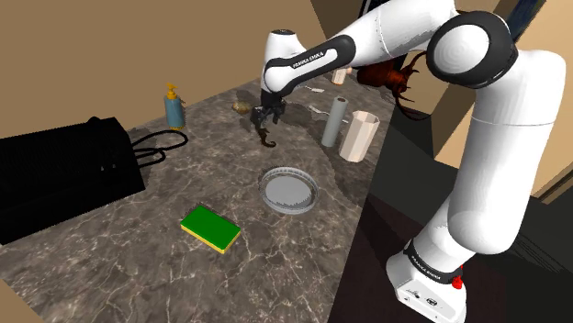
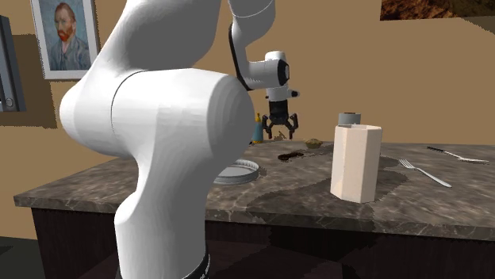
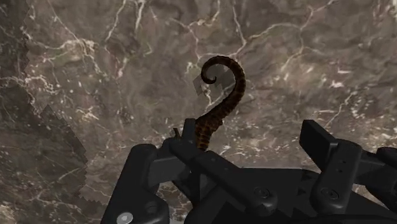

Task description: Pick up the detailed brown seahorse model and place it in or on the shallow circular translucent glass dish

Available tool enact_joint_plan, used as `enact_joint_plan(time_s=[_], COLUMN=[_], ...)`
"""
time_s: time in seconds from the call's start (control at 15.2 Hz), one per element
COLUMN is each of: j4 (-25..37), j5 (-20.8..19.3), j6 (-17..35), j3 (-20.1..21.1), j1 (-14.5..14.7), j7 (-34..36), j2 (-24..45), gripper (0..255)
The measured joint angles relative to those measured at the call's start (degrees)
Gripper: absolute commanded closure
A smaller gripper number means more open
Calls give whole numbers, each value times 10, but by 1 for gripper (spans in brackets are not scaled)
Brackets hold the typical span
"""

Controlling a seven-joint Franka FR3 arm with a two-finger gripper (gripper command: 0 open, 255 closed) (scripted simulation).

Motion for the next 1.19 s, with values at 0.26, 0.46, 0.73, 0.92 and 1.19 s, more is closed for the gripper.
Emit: enact_joint_plan(time_s=[0.26, 0.46, 0.73, 0.92, 1.19], j4=[9, 18, 29, 35, 35], j5=[2, 3, 2, 1, 1], j6=[78, 109, 128, 137, 140], j3=[-3, -3, -3, -4, -4], j1=[-28, -39, -40, -39, -40], j7=[-57, -77, -80, -78, -79], j2=[47, 73, 100, 115, 116], gripper=[0, 0, 0, 0, 0])
